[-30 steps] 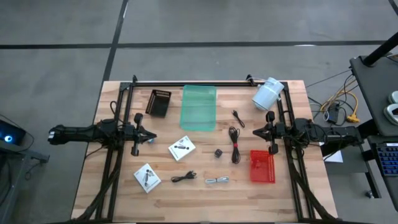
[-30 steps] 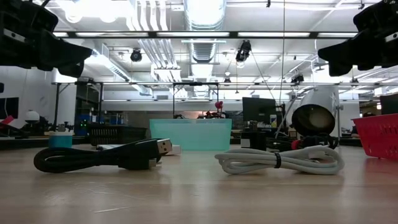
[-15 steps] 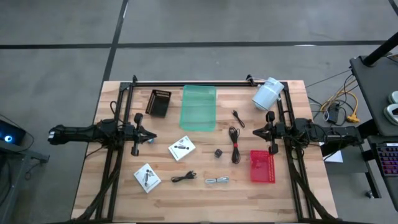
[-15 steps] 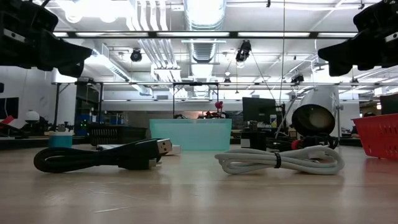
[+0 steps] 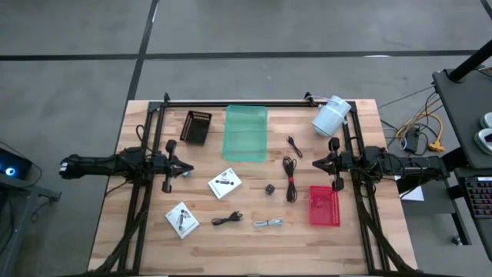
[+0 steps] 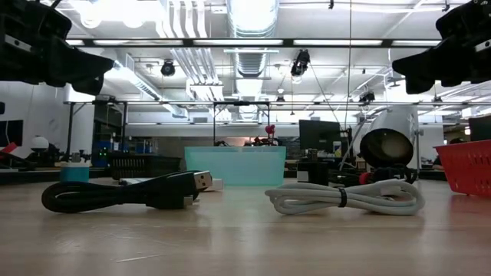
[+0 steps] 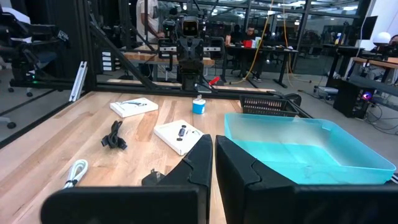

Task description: Pick and place items into bin

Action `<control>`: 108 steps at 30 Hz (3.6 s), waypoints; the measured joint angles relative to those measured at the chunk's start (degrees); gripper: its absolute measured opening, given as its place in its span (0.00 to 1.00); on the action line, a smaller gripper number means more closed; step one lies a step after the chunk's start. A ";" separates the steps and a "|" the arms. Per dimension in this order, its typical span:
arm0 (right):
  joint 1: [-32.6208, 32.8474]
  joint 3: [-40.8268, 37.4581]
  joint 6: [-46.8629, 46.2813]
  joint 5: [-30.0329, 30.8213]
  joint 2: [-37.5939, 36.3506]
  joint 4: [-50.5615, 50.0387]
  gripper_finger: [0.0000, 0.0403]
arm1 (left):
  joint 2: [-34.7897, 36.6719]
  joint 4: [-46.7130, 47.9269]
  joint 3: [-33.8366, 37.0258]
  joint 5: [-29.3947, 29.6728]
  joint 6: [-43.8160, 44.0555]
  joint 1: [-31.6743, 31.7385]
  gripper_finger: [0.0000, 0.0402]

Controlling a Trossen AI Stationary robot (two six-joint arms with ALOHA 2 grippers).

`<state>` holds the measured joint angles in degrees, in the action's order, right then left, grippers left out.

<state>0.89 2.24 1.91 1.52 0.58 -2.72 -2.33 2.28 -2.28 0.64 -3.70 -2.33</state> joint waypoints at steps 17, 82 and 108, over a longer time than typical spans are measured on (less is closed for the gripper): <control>-0.02 0.02 -4.29 0.15 -0.02 2.61 0.02 | 0.00 -0.87 0.00 0.00 0.32 -0.02 0.00; -0.02 1.48 15.01 7.61 22.07 39.54 0.33 | -22.29 -35.57 0.35 3.41 -26.87 0.07 0.23; -0.02 3.87 -4.03 7.43 25.26 36.09 0.29 | -23.15 -36.52 0.35 3.74 -26.75 0.07 0.29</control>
<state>0.86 6.11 -2.12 8.95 25.83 33.36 -25.47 -34.24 -1.93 4.38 -30.46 -2.26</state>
